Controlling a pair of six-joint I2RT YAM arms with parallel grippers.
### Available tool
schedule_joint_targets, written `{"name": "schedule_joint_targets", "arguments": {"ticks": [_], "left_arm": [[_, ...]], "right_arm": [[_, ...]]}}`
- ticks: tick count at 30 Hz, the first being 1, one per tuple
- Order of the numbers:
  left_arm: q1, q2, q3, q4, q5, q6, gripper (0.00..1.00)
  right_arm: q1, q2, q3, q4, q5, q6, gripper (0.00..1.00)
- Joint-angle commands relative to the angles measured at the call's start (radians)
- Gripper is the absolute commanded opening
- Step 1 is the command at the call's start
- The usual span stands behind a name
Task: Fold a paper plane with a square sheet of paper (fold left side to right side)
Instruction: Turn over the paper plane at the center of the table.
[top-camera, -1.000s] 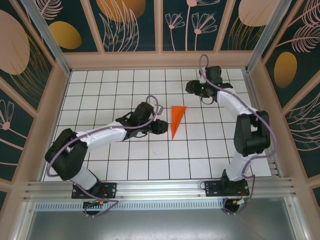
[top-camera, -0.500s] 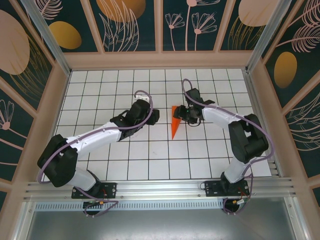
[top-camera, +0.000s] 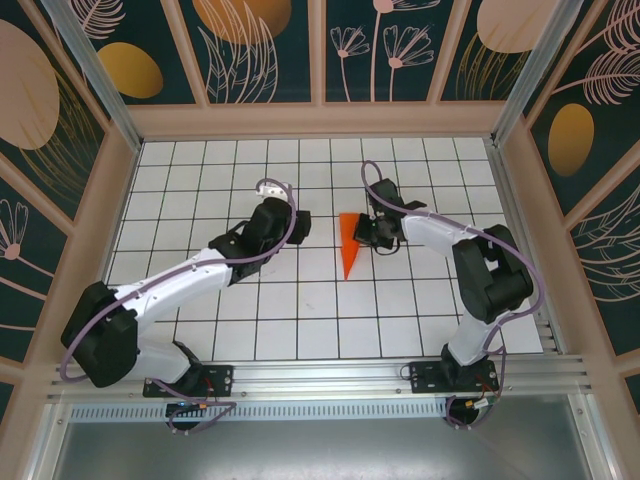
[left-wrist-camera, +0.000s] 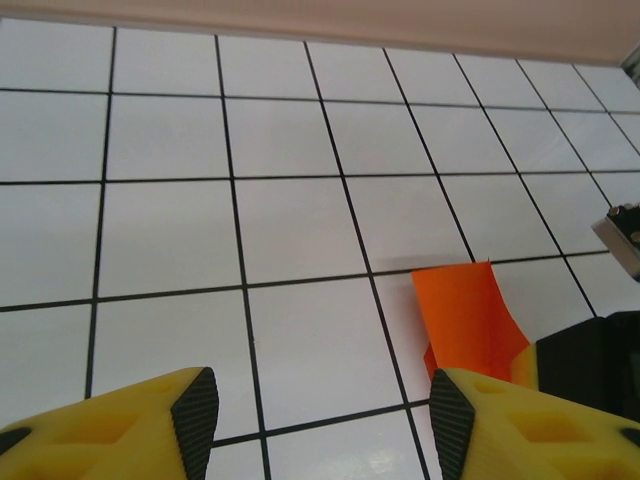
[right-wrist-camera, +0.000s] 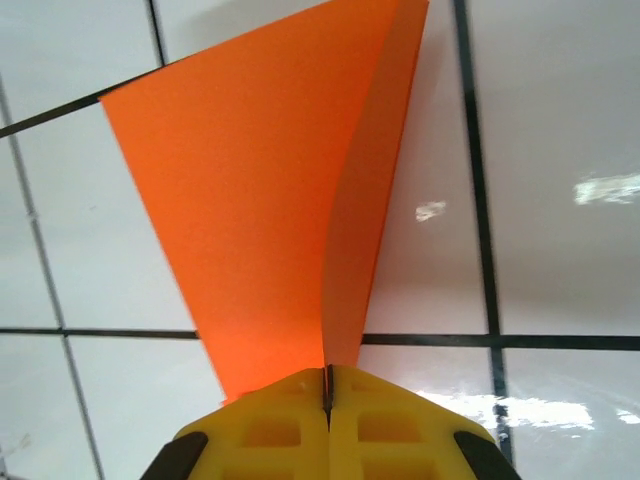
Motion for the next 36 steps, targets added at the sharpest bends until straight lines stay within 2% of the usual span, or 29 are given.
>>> {"name": "schedule_joint_targets", "arguments": {"ticks": [1,5,8,17,20,22,25,28,31,36], "left_arm": [[0.004,-0.068,-0.033,0.000,-0.073,0.010,0.62],[0.002,-0.127,-0.073,0.028,-0.100,0.007,0.65],[0.003,-0.151,-0.089,0.036,-0.111,0.007,0.67],[0.003,-0.149,-0.100,0.030,-0.118,0.010,0.70],[0.003,-0.156,-0.100,0.030,-0.126,0.014,0.71],[0.004,-0.159,-0.102,0.031,-0.134,0.017,0.72],[0.003,-0.166,-0.105,0.036,-0.143,0.022,0.73],[0.004,-0.170,-0.112,0.040,-0.152,0.024,0.76],[0.003,-0.175,-0.120,0.051,-0.155,0.025,0.79],[0.003,-0.184,-0.132,0.067,-0.166,0.017,0.86]], "right_arm": [[0.008,-0.089,0.032,0.050,-0.126,-0.041,0.00],[0.007,-0.131,-0.008,0.162,-0.299,-0.040,0.00],[0.007,-0.097,-0.044,0.208,-0.356,-0.037,0.00],[-0.057,0.050,-0.118,0.281,-0.380,-0.106,0.00],[-0.089,0.056,-0.122,0.238,-0.342,-0.142,0.03],[-0.100,0.033,-0.118,0.203,-0.302,-0.158,0.12],[-0.096,-0.020,-0.094,0.124,-0.221,-0.182,0.31],[-0.064,-0.084,-0.051,0.021,-0.113,-0.189,0.42],[-0.004,-0.138,0.003,-0.095,0.027,-0.173,0.46],[0.098,-0.139,0.032,-0.177,0.100,-0.090,0.46]]}}
